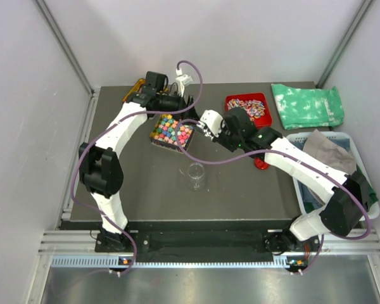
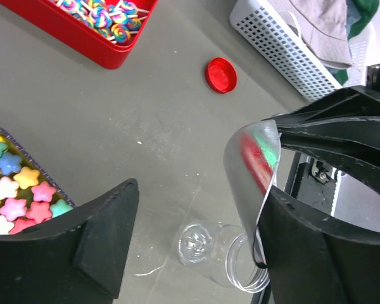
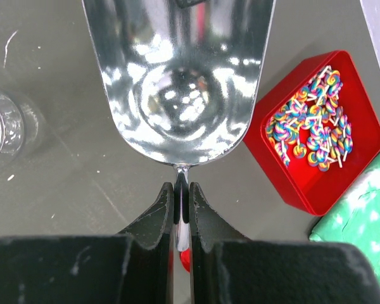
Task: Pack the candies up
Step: Pick up the spatula from the center of the board.
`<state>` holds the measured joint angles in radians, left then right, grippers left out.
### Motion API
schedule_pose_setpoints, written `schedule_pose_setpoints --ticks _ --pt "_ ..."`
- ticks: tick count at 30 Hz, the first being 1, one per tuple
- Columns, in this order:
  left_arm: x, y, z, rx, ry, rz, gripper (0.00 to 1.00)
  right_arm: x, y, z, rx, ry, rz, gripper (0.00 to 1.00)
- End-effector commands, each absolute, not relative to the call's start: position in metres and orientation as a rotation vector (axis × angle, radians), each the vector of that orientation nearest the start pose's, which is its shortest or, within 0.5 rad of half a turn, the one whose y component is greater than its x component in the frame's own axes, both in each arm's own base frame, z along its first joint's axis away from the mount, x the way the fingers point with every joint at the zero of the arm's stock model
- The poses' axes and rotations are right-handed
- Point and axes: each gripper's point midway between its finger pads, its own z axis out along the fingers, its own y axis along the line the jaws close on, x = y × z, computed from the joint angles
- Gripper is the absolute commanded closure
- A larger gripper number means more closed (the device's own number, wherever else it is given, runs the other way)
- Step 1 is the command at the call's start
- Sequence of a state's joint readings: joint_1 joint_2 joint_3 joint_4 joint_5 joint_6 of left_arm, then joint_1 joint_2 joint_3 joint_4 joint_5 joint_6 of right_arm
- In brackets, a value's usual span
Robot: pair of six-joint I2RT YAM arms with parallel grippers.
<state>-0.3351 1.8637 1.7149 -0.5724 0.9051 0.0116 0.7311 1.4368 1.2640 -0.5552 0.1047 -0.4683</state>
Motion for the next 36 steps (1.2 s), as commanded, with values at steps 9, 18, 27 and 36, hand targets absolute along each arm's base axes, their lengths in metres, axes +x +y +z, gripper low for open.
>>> schedule_pose_setpoints --ticks 9,18,27,36 --pt "0.395 -0.287 0.243 0.896 2.01 -1.154 0.51 0.316 0.254 0.238 -1.212 1.831 0.065 1.0" --pt "0.387 -0.294 0.236 0.925 2.024 -1.166 1.0 0.314 0.252 0.25 -1.198 1.804 0.061 1.0" --pt "0.375 -0.299 0.25 0.959 1.971 -1.299 1.0 0.301 0.248 0.273 -1.217 1.721 0.094 0.59" --pt "0.358 -0.299 0.275 0.999 1.849 -1.539 1.0 0.282 0.246 0.283 -1.262 1.656 0.201 0.58"
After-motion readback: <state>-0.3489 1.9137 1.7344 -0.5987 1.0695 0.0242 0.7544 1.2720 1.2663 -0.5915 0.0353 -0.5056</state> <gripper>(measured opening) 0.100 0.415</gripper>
